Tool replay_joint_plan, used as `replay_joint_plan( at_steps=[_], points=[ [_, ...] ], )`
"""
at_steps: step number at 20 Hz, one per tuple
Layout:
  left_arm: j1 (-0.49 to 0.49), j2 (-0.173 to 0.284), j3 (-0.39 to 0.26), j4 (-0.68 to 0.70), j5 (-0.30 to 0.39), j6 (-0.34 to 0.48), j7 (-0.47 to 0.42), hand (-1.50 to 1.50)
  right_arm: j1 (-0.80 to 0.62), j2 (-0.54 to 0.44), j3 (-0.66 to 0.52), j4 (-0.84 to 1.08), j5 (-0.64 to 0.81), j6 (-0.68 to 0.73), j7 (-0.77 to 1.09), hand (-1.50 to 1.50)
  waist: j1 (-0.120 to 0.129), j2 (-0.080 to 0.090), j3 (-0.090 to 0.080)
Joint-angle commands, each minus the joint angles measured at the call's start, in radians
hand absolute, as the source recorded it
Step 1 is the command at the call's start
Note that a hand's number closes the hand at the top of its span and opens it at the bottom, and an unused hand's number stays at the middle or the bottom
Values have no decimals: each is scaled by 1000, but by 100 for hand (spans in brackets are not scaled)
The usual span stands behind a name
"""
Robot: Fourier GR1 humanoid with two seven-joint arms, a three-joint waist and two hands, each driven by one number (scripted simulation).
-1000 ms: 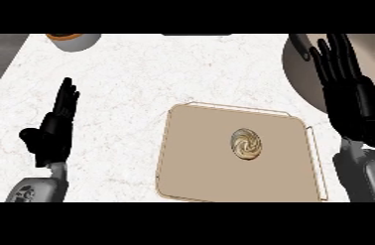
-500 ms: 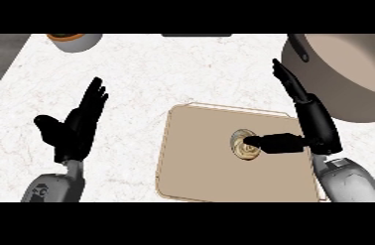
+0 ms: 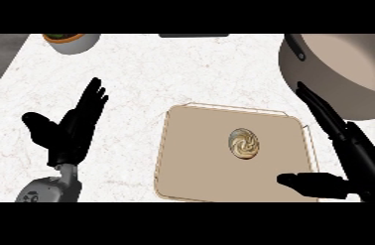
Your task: Pick the cupcake from the tray and place it in the pot
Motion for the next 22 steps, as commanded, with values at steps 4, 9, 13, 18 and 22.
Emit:
replay_joint_plan(
  at_steps=[4, 9, 13, 18, 22],
  points=[
    [-4, 10, -2, -35, -2, -5, 54, 0, -41, -186, 6, -292, 19, 242, 424, -150, 11, 2, -1],
    [-35, -20, -14, -28, -1, -2, 60, 0, -168, -227, -16, -303, -112, 410, 687, -150, 28, 9, 0],
    [-20, -24, -9, -14, -24, -2, 34, 0, -249, -186, -15, -330, -218, 491, 887, -150, 26, 9, 0],
    [-52, -5, 30, -8, 1, -48, 50, 0, -382, -17, 104, -227, -147, 510, 1043, -150, 28, 9, 1],
    [-35, -12, 25, -45, -9, -33, 86, 0, -328, -13, 129, -170, -131, 542, 1015, -150, 26, 8, 2]
  ],
)
